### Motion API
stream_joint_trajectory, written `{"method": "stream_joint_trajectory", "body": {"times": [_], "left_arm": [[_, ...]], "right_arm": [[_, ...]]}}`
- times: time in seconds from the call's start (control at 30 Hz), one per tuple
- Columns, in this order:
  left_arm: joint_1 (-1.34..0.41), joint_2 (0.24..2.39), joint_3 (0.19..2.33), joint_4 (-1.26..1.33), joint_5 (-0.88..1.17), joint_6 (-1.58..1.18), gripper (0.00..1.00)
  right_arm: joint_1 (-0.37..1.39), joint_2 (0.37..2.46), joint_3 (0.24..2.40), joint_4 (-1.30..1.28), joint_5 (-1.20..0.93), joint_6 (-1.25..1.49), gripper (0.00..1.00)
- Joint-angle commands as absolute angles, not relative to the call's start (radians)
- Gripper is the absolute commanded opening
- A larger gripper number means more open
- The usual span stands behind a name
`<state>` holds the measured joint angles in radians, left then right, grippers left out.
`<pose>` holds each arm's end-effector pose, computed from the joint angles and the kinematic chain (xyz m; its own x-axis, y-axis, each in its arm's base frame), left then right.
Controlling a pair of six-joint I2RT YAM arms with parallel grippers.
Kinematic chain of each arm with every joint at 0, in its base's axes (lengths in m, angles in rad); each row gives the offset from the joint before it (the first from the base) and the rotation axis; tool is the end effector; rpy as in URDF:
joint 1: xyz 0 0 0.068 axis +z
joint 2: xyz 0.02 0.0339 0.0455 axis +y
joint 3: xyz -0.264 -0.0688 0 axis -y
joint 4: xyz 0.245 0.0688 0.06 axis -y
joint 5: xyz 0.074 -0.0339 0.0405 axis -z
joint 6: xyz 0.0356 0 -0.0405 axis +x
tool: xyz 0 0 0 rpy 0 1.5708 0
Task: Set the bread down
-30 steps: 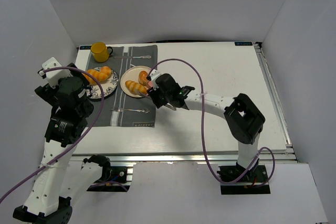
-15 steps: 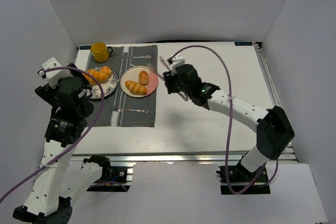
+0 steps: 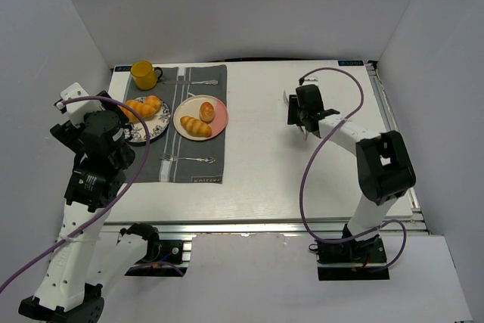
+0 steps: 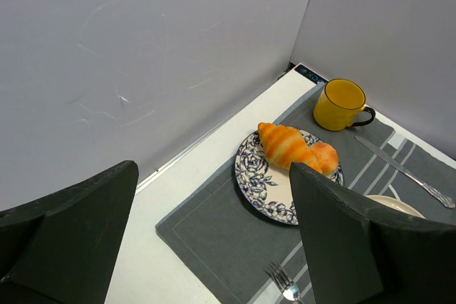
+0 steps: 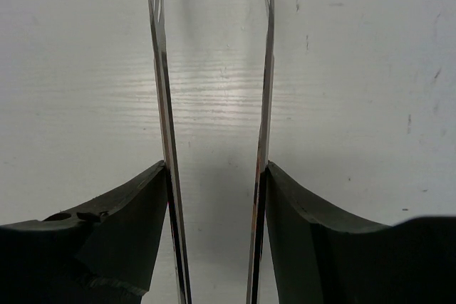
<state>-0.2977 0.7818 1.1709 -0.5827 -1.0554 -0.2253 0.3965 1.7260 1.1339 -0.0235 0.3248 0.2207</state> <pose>0.1299 -0.0075 0.4303 -0.0292 -0.1062 -0.9939 -0.6958 0.7160 -0.0561 0.3600 0.1384 0.2252 -0.5472 -0.0042 -0.8370 -0.0060 1.0000 -0.0011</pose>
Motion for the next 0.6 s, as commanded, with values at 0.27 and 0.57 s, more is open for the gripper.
{"method": "stream_joint_trajectory", "body": {"times": [0.27,0.57], "left_arm": [[-0.304,0.781,1.169,-0.574,-1.057,-0.216,0.98],[-0.304,0.782,1.164,-0.572,-1.058,-0.213,0.98]], "right_arm": [[0.387,1.836,1.138,-0.071,0.344,0.359,0.64],[0.388,1.721,1.06,-0.055,0.319,0.333,0.89]]}}
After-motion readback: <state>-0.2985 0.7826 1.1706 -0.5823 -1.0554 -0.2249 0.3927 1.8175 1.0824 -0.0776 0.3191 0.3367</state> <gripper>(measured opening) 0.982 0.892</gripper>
